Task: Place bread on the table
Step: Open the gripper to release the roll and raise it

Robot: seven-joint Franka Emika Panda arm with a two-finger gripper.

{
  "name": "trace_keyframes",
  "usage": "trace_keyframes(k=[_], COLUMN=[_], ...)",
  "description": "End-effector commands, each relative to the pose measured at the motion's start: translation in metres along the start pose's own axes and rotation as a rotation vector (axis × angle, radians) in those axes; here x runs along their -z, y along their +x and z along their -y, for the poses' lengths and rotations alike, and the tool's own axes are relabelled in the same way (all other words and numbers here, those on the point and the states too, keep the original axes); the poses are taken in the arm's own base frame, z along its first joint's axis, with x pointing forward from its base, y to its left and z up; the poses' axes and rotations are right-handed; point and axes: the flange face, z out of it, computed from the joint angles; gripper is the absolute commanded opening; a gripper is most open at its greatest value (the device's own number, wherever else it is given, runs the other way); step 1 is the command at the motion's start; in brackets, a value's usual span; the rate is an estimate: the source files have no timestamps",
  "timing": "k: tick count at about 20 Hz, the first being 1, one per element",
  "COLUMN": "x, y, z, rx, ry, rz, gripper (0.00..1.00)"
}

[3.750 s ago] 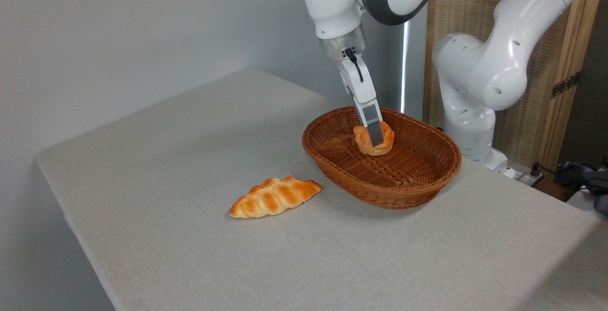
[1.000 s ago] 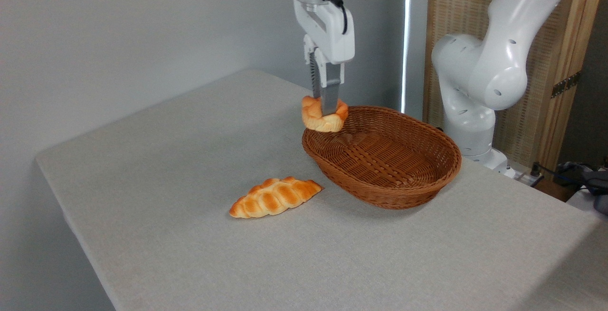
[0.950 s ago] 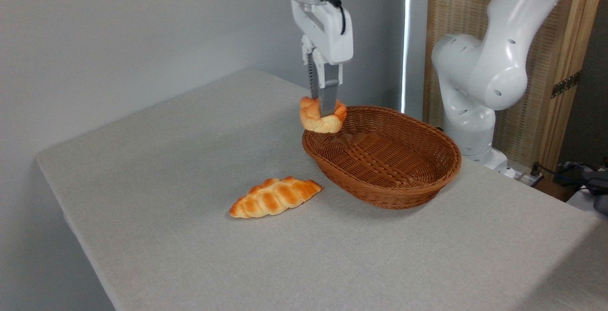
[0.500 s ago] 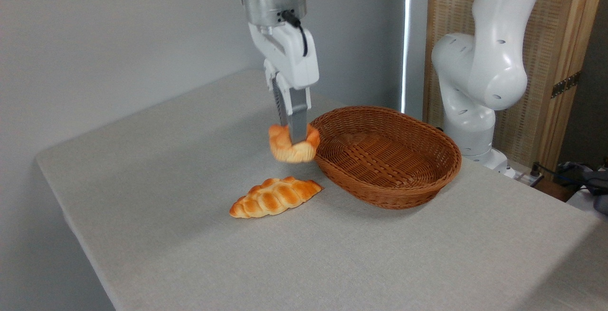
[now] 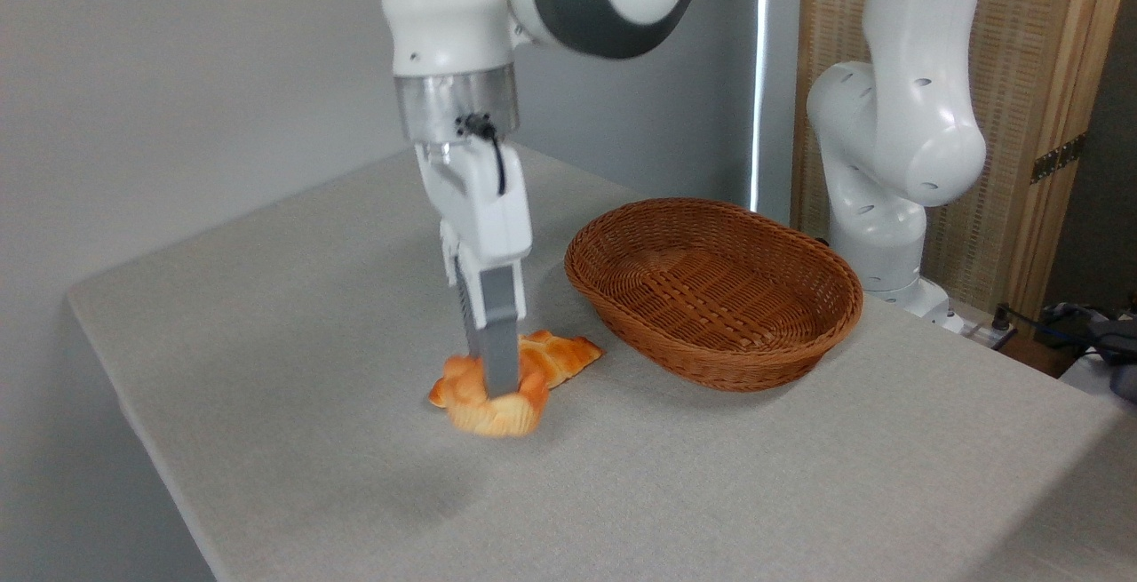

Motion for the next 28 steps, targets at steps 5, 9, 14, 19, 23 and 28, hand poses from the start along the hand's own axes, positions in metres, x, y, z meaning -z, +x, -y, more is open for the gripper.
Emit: trace_keyframes(k=[5,9,14,19,23,28], x=[-0.018,-0.019,-0.018,0.012,0.057,0.081], y=[0.011,0.012,0.012,0.021,0.019,0.011], z=[0.011,0.011,0.011,0.021,0.027,0.028], rx=[-0.052,-0.05,-0.034,0.154,0.258,0.427], ry=[0.046,0.044,0.039,-0.002,-0.114,-0.187], rz=[0.033,0.035,0.027,-0.106,-0.127,-0.084], gripper=[1.0,1.0,1.0,1.0,1.0,1.0])
